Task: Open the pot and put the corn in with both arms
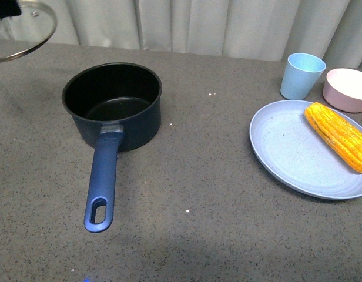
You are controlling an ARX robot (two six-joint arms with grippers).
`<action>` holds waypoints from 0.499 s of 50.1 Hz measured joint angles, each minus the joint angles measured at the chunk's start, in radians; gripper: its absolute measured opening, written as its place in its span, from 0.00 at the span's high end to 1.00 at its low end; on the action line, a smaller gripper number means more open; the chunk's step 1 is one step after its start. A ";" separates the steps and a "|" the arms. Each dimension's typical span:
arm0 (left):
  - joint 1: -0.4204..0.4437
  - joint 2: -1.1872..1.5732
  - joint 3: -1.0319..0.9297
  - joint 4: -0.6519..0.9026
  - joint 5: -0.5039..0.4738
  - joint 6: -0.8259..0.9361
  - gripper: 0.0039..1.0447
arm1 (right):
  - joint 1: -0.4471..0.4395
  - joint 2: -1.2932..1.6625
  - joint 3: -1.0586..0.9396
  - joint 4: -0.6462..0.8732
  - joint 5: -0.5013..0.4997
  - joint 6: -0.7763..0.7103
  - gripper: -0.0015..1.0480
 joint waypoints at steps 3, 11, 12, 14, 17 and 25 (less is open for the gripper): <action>0.038 0.016 -0.025 0.019 0.003 0.013 0.41 | 0.000 0.000 0.000 0.000 0.000 0.000 0.09; 0.063 0.068 -0.063 0.069 0.022 0.032 0.41 | 0.000 0.000 0.000 0.000 0.000 0.000 0.09; 0.063 0.076 -0.065 0.076 0.021 0.034 0.41 | 0.000 0.000 0.000 0.000 0.000 0.000 0.09; 0.064 0.090 -0.065 0.079 0.018 0.034 0.41 | 0.000 0.000 0.000 0.000 0.000 0.000 0.09; 0.063 0.113 -0.065 0.087 0.010 0.034 0.41 | 0.000 0.000 0.000 0.000 0.000 0.000 0.09; 0.062 0.167 -0.064 0.111 -0.008 0.038 0.41 | 0.000 0.000 0.000 0.000 0.000 0.000 0.09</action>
